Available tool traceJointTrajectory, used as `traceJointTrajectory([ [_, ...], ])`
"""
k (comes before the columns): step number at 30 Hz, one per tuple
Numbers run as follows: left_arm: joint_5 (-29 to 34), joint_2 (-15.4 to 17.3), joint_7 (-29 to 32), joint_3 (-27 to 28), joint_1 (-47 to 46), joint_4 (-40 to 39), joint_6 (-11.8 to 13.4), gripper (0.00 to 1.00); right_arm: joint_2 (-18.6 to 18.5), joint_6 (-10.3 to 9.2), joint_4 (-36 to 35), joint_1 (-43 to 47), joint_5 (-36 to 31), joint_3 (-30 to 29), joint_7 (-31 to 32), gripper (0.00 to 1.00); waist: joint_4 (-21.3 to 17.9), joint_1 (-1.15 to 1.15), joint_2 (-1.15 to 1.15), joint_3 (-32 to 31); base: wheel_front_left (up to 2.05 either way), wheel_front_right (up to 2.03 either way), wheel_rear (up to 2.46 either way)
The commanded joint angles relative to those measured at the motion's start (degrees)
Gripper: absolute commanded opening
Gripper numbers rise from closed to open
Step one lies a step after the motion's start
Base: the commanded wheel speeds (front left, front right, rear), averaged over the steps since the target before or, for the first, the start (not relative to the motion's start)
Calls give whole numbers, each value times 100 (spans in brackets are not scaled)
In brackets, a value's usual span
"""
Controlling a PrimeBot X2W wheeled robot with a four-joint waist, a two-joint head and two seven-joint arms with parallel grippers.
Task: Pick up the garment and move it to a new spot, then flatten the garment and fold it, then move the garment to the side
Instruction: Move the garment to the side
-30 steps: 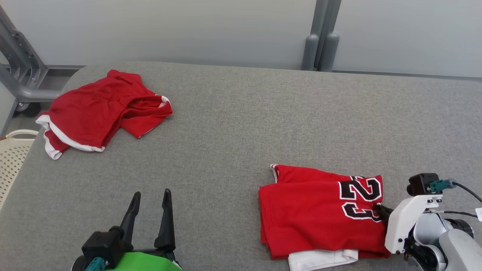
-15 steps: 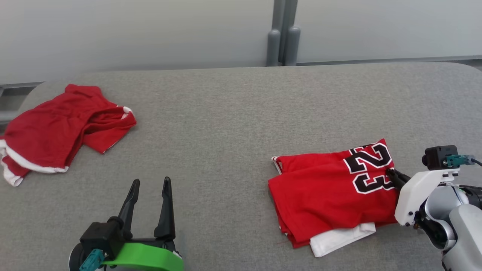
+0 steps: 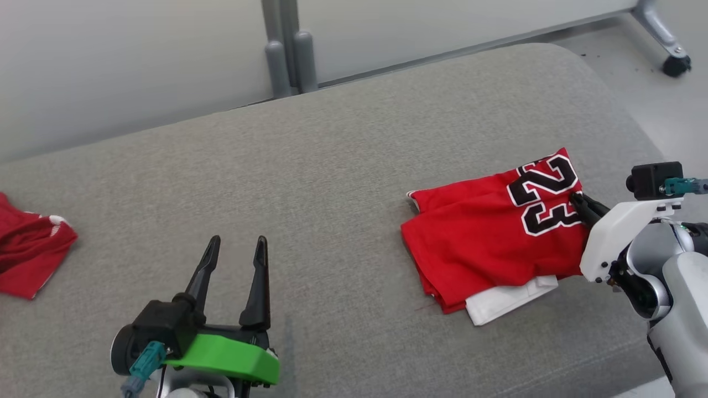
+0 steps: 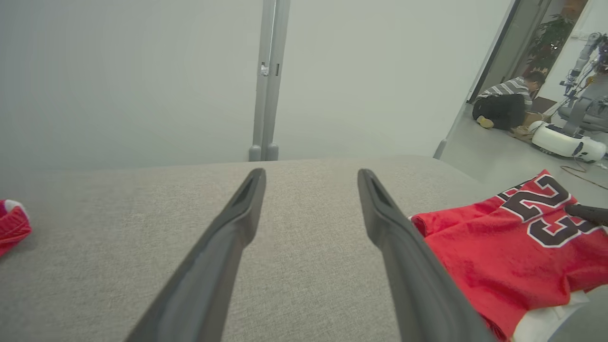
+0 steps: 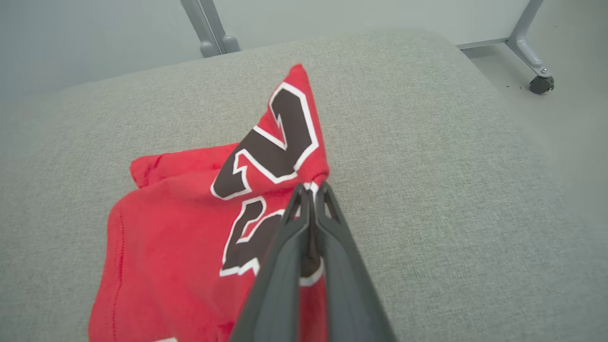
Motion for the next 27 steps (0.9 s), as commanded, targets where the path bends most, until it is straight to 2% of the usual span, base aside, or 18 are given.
traceJointTrajectory([
  [1,64,-11,6,-21,-131,40,-41,100,4,-1,19,-108,-33,0,-64,0,-670,0,33,154,0,0,0],
  [5,85,-70,31,-102,-265,154,-117,100,42,-1,93,-243,-43,1,-126,0,-792,0,33,200,0,0,0],
  [9,74,-107,22,-154,-330,241,-153,100,104,-1,243,-389,-92,-32,-253,0,-738,0,33,215,0,0,0],
  [14,60,-110,-8,-134,-318,293,-129,100,115,-1,495,-548,-232,-138,-488,0,-463,0,33,203,0,0,0],
  [18,72,-73,-32,-92,-312,232,-99,100,-13,-2,761,-653,-357,-333,-678,0,-165,0,33,215,0,0,0],
  [27,99,136,118,13,-254,-54,38,100,-401,-1,1644,-968,-663,-1226,-1275,0,401,0,33,456,0,0,0],
])
